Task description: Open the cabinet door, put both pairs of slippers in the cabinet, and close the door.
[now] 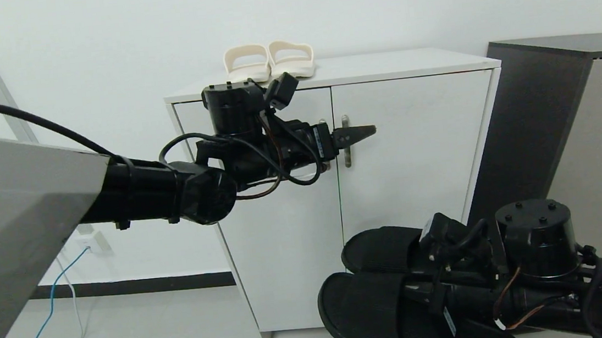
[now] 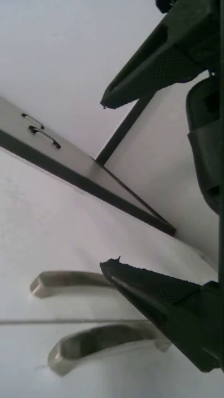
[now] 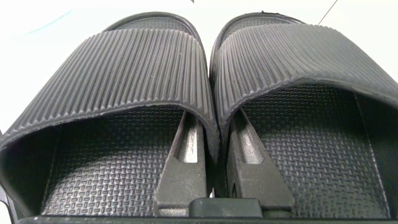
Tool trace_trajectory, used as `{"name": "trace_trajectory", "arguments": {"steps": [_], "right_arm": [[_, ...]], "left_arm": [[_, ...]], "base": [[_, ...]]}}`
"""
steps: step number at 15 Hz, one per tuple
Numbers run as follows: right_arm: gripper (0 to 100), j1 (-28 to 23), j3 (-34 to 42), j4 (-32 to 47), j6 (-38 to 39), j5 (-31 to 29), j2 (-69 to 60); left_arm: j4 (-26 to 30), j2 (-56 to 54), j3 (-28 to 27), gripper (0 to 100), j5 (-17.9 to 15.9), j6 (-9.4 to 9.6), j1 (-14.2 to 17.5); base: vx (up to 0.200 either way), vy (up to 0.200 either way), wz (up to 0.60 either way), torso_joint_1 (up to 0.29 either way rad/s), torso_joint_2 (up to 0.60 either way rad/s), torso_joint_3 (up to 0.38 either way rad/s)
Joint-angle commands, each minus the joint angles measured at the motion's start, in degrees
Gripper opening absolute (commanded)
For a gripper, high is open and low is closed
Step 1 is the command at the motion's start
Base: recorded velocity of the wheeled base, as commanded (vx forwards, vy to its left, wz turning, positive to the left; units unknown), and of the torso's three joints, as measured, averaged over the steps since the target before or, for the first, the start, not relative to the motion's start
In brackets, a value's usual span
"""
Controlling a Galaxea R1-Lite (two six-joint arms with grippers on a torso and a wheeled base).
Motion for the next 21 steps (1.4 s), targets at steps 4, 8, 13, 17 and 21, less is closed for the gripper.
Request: {"name": "trace_trajectory", "arguments": {"steps": [4, 8, 13, 17, 21], "right_arm": [[0, 0.0, 0.0, 0.0, 0.0, 0.0, -0.1], [0, 0.0, 0.0, 0.0, 0.0, 0.0, -0.1], [0, 0.0, 0.1, 0.0, 0.0, 0.0, 0.1], [0, 0.0, 0.2, 0.0, -0.1, 0.0, 0.1], [0, 1.1, 1.7, 0.0, 0.0, 0.4, -0.8]], "left_arm": [[2.9, 4.3, -7.3, 100, 2.5, -0.45, 0.1], [3.0, 6.2, -9.6, 100, 5.8, -0.45, 0.1], [3.4, 7.4, -9.6, 100, 6.2, -0.36, 0.0], [3.5, 7.3, -9.3, 0, 6.2, -0.45, -0.2], [3.2, 6.5, -8.0, 0, 6.0, -0.36, -0.3]], "base": [[0.000, 0.000, 0.00, 0.000, 0.00, 0.000], [0.000, 0.000, 0.00, 0.000, 0.00, 0.000], [0.000, 0.000, 0.00, 0.000, 0.00, 0.000], [0.000, 0.000, 0.00, 0.000, 0.00, 0.000], [0.000, 0.000, 0.00, 0.000, 0.00, 0.000]]}}
